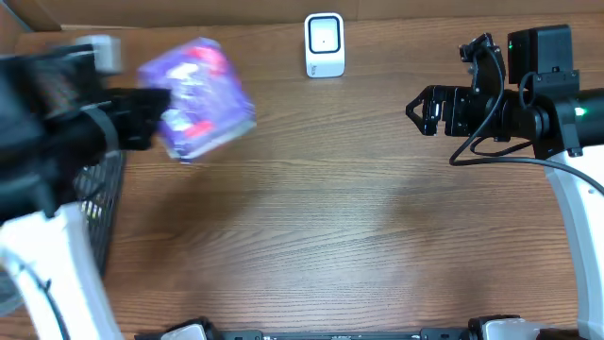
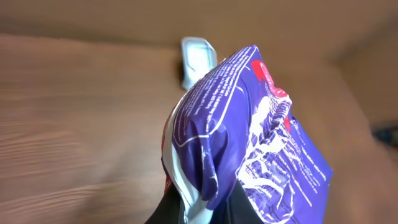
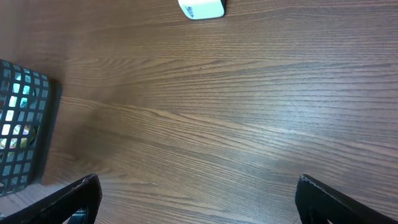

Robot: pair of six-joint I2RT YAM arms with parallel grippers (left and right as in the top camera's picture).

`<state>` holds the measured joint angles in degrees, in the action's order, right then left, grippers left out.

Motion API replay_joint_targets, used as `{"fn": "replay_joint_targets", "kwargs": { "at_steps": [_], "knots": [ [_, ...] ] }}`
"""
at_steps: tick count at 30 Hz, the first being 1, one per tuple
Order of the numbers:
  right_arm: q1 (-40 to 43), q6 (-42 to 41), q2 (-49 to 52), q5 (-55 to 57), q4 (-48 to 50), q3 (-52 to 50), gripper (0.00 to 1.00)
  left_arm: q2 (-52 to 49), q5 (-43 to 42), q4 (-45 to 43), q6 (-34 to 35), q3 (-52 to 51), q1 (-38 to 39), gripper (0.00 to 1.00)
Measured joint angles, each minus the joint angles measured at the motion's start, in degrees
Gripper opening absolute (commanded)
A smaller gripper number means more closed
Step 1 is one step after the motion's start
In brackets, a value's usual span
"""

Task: Scan the item barcode
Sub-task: 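Place the purple box on the table centre and release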

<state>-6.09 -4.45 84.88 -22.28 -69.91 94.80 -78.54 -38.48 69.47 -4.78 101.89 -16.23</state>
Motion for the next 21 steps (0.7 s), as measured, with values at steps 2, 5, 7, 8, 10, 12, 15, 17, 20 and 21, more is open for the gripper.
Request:
{"fn": "replay_joint_targets", "kwargs": {
  "at_steps": [2,5,7,8,10,12,15,17,20,21],
  "knots": [
    [0.0,0.0,0.0,0.0,0.0,0.0,1.0,-2.8,2.2,0.0,-1.5,-0.9,6.1,0.04],
    [0.0,0.0,0.0,0.0,0.0,0.0,1.0,-8.0,5.9,-0.5,-2.7,-2.1,13.6,0.04],
    [0.0,0.0,0.0,0.0,0.0,0.0,1.0,-12.5,8.3,-0.8,-3.0,-2.6,17.9,0.04],
    [0.0,0.0,0.0,0.0,0.0,0.0,1.0,-14.9,9.4,-1.3,-3.1,-2.8,19.6,0.04],
    [0.0,0.0,0.0,0.0,0.0,0.0,1.0,-18.9,11.8,-2.2,-2.8,-3.1,22.3,0.04],
    [0.0,0.0,0.0,0.0,0.0,0.0,1.0,-22.8,14.7,-3.5,-2.0,-3.3,24.7,0.04],
    [0.0,0.0,0.0,0.1,0.0,0.0,1.0,-27.8,18.4,-6.3,0.3,-3.4,27.5,0.04],
    [0.0,0.0,0.0,0.3,0.0,0.0,1.0,-30.7,19.8,-8.4,1.8,-3.4,28.9,0.04],
    [0.0,0.0,0.0,0.9,0.1,0.0,1.0,-34.7,21.0,-11.3,4.2,-3.4,30.6,0.04],
    [0.0,0.0,0.0,1.1,0.0,0.0,1.0,-35.9,21.3,-12.1,5.0,-3.4,31.0,0.04]
  ]
}}
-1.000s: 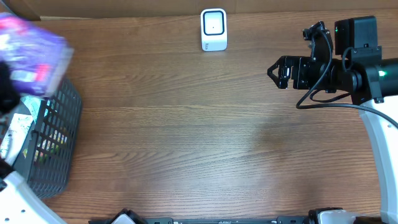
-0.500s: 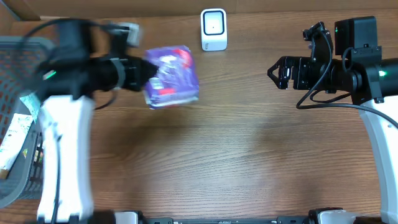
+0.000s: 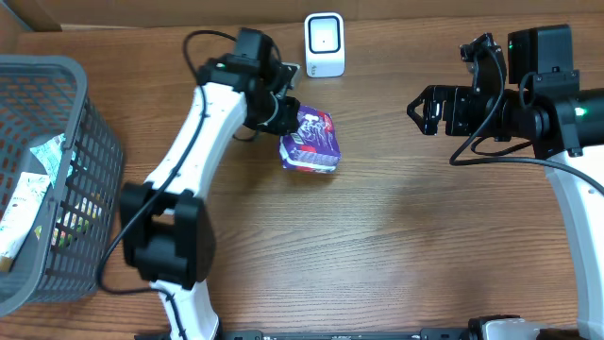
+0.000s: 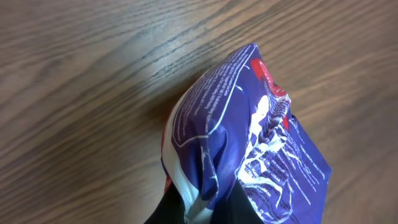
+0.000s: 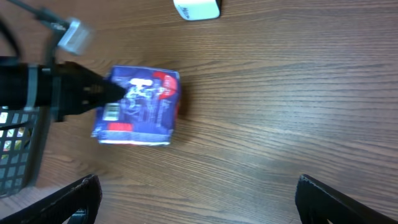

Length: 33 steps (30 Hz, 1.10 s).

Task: Scan the item barcode
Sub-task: 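Place the purple box on the table centre and release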

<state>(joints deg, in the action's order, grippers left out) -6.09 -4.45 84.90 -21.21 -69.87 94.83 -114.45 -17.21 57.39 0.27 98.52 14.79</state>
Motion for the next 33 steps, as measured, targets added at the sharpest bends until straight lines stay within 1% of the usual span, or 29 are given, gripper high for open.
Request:
{"fn": "replay_joint_targets", "kwargs": {
  "at_steps": [2,3,5,7,8,10,15,18,23,26,29,31,32,33],
  "knots": [
    [0.0,0.0,0.0,0.3,0.0,0.0,1.0,-1.8,0.4,-0.7,1.6,0.0,0.7,0.05],
    [0.0,0.0,0.0,0.5,0.0,0.0,1.0,-2.3,0.4,-1.0,2.4,0.0,1.0,0.09],
    [0.0,0.0,0.0,0.6,0.0,0.0,1.0,-3.1,0.6,-1.6,3.7,0.0,1.4,0.28],
    [0.0,0.0,0.0,0.7,0.0,0.0,1.0,-3.2,0.7,-1.7,4.8,0.0,1.7,0.54],
    [0.0,0.0,0.0,0.7,0.0,0.0,1.0,-3.2,0.8,-1.6,5.2,0.0,1.7,0.63],
    [0.0,0.0,0.0,0.7,0.2,0.0,1.0,-3.2,0.8,-1.0,6.1,0.0,1.7,0.66],
    [0.0,0.0,0.0,0.7,0.2,0.0,1.0,-3.2,1.0,6.3,6.4,2.2,0.8,0.66],
    [0.0,0.0,0.0,0.7,0.2,0.0,1.0,-3.3,2.1,12.6,7.4,8.9,-0.8,0.66],
    [0.0,0.0,0.0,0.7,0.1,0.0,1.0,-2.7,5.3,22.1,8.9,25.8,-5.3,0.68],
    [0.0,0.0,0.0,0.6,0.1,0.0,1.0,0.0,8.7,27.3,10.5,34.7,-8.9,0.77],
    [0.0,0.0,0.0,0.7,0.0,0.0,1.0,4.7,12.2,31.9,12.8,41.0,-13.6,0.84],
    [0.0,0.0,0.0,0.7,0.0,0.0,1.0,8.6,14.5,34.4,14.5,43.4,-17.9,0.96],
    [0.0,0.0,0.0,0.7,-0.1,0.0,1.0,10.8,15.8,35.8,15.5,44.1,-20.7,1.0],
    [0.0,0.0,0.0,0.7,0.0,0.0,1.0,12.6,16.7,36.9,16.5,44.5,-23.4,1.0]
  ]
}}
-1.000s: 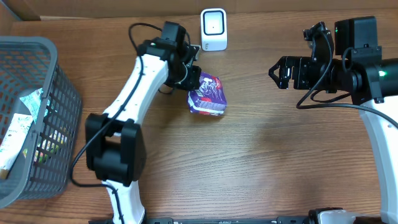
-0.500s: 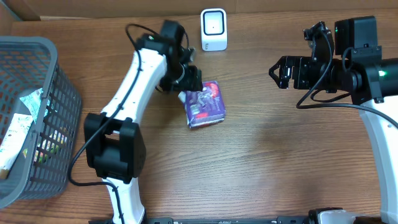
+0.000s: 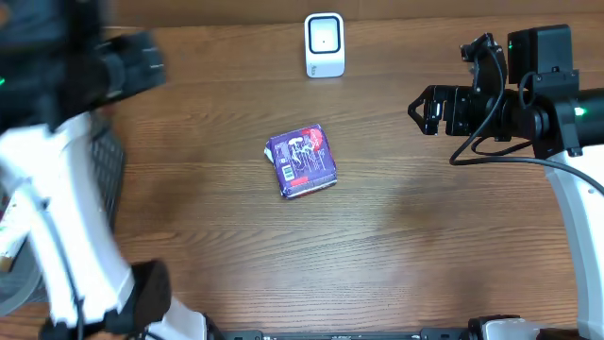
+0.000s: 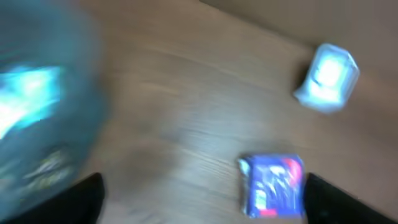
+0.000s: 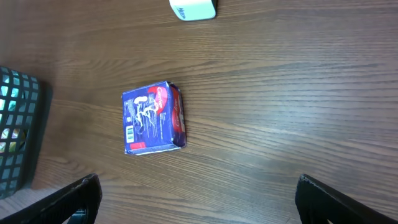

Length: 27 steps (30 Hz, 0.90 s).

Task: Scan the item barcode
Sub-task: 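Place the purple box on the table centre and release, then reach into the basket and grasp the green pouch with left gripper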

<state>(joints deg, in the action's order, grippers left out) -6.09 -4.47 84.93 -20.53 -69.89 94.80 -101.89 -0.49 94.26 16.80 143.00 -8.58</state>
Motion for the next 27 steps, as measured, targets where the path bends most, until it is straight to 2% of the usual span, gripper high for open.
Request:
{"fn": "replay_joint_targets", "kwargs": {
  "at_steps": [7,13,21,27],
  "knots": [
    [0.0,0.0,0.0,0.0,0.0,0.0,1.0,4.8,4.0,2.2,7.9,-1.3,-22.8,1.0],
    [0.0,0.0,0.0,0.0,-0.3,0.0,1.0,3.8,4.2,0.0,16.0,-12.9,-35.8,1.0],
    [0.0,0.0,0.0,0.0,0.2,-0.5,1.0,3.3,4.7,-11.0,24.6,-34.9,-41.0,1.0],
    [0.0,0.0,0.3,0.0,0.2,-0.5,1.0,3.2,4.9,-25.7,29.8,-49.3,-40.9,0.99]
  ]
}}
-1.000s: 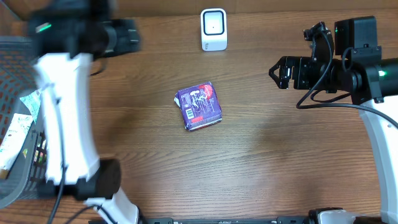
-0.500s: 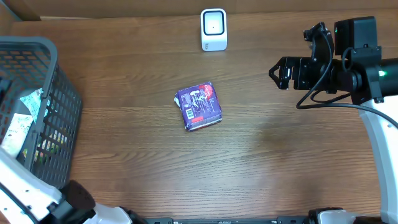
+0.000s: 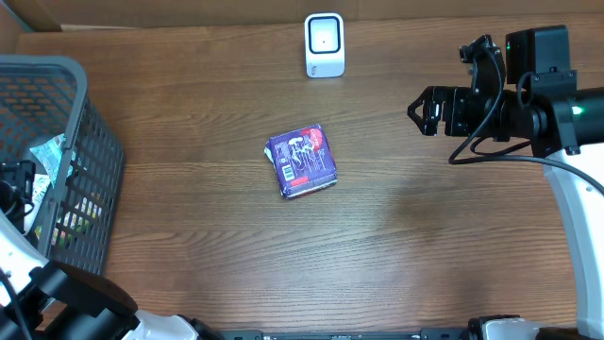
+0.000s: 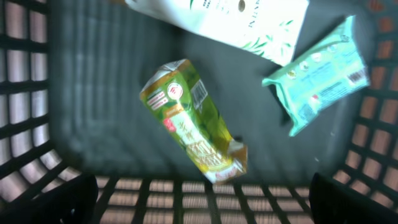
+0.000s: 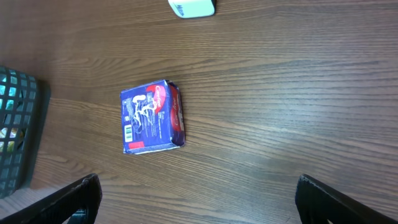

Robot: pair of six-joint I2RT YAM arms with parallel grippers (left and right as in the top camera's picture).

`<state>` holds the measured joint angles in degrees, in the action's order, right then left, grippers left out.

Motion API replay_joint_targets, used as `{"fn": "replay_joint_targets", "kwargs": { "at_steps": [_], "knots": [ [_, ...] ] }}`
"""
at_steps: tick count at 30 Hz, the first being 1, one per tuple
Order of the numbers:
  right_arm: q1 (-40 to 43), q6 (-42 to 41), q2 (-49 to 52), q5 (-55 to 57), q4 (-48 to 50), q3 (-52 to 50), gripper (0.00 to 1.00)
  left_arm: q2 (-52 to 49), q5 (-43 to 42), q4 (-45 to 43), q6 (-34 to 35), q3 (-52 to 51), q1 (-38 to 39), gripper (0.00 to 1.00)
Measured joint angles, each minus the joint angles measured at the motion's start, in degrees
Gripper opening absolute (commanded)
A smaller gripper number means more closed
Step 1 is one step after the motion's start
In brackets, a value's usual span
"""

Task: Scan the item barcode
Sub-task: 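Reach into the basket and grasp the green pouch with left gripper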

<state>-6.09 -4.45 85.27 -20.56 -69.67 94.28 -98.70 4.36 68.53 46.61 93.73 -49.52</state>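
Note:
The purple snack packet point(image 3: 302, 162) lies flat on the wooden table, well below the white scanner point(image 3: 324, 44). In the right wrist view the packet point(image 5: 152, 118) shows a small barcode on its left edge, with the scanner point(image 5: 191, 7) at the top. My left gripper point(image 4: 202, 205) is open above the inside of the grey basket point(image 3: 90, 123), holding nothing. My right gripper point(image 5: 196, 199) is open and hangs high at the right point(image 3: 425, 109), away from the packet.
Inside the basket point(image 4: 37, 112) lie a green-yellow packet point(image 4: 193, 121), a white carton point(image 4: 236, 22) and a teal wipes pack point(image 4: 323, 74). The basket's corner point(image 5: 18, 130) shows at the left of the right wrist view.
My left arm has moved from the upper left of the table to over the basket, and its camera now looks down into it. The purple packet and the right arm have not moved.
My left gripper first held the purple packet in the air at the left. Then it held it on the table below the scanner. Later the packet lay free mid-table and the gripper was open and away. Now that gripper is over the basket.

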Motion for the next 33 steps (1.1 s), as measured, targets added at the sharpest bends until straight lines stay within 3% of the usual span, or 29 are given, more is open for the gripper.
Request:
{"fn": "replay_joint_targets", "kwargs": {
  "at_steps": [20,25,30,32,33],
  "knots": [
    [0.0,0.0,2.6,0.0,-1.2,0.0,1.0,-0.1,0.2,-31.6,1.5,-26.6,0.0,1.0],
    [0.0,0.0,3.6,0.0,-1.9,0.0,1.0,-0.5,0.4,-34.8,1.4,-28.5,-0.1,0.96],
    [0.0,0.0,3.9,0.0,-1.9,0.0,1.0,-0.8,0.8,-36.0,0.4,-28.5,-0.1,0.7],
    [0.0,0.0,3.9,0.0,-1.9,0.0,1.0,-1.4,0.9,-36.0,-0.2,-28.4,-0.1,0.55],
    [0.0,0.0,3.9,0.0,-1.9,0.0,1.0,-1.9,1.0,-36.0,-0.3,-28.3,-0.1,0.42]
  ]
}}
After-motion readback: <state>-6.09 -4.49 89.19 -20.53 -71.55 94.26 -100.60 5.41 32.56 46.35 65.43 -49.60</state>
